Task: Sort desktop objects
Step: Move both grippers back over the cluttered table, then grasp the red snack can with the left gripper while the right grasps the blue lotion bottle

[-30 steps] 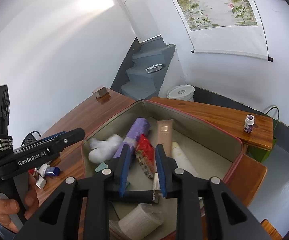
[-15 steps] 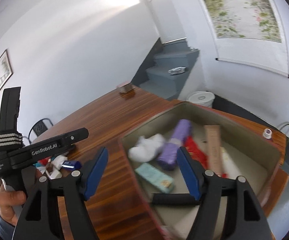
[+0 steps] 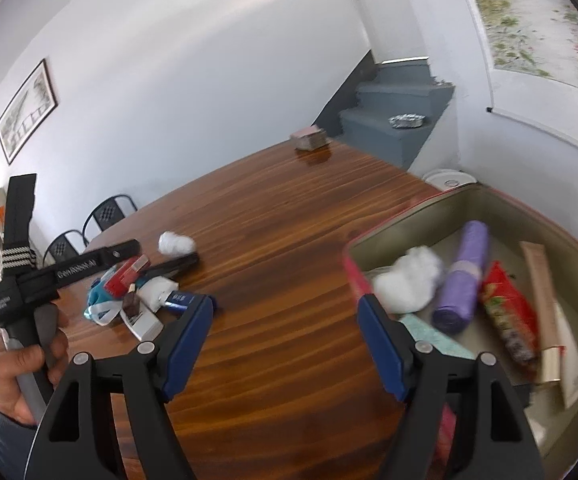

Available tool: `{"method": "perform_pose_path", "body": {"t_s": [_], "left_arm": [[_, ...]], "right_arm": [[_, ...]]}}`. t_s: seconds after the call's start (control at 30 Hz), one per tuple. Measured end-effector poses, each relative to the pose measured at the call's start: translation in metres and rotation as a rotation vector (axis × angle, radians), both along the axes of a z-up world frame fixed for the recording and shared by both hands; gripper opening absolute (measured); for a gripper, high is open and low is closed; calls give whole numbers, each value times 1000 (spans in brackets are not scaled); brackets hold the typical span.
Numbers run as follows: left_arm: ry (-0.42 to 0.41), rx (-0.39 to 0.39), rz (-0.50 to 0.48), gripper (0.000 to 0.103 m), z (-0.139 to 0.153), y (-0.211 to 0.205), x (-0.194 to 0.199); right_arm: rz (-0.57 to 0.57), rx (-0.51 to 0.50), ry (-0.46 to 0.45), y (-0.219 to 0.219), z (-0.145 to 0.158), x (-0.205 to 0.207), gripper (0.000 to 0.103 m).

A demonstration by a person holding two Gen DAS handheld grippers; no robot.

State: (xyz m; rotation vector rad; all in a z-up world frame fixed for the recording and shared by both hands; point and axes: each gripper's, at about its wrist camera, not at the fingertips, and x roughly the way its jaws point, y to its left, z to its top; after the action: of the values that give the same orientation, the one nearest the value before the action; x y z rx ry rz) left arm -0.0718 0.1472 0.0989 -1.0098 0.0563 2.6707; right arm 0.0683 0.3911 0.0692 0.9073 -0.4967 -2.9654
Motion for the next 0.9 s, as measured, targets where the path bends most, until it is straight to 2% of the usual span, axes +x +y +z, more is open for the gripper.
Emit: {"method": "perform_pose_path", "body": {"t_s": [0.13,0.33,0.67,0.9], "left_arm": [[0,-41,49,64,-6,-27,-18],[-33,-94,58,64,-30,-44,-45],[-56,-111,61,64,-46,-48,-61],[-90,-87,48,64,-56,-48,-73]], "right_arm": [[35,2,-22,-14,-5,-11,79],[67,24,-38,-31,-7,-23,79],[112,55,-66,-49,-14,-41,79],[162,80,-85,-63,-16,-57,79]]}}
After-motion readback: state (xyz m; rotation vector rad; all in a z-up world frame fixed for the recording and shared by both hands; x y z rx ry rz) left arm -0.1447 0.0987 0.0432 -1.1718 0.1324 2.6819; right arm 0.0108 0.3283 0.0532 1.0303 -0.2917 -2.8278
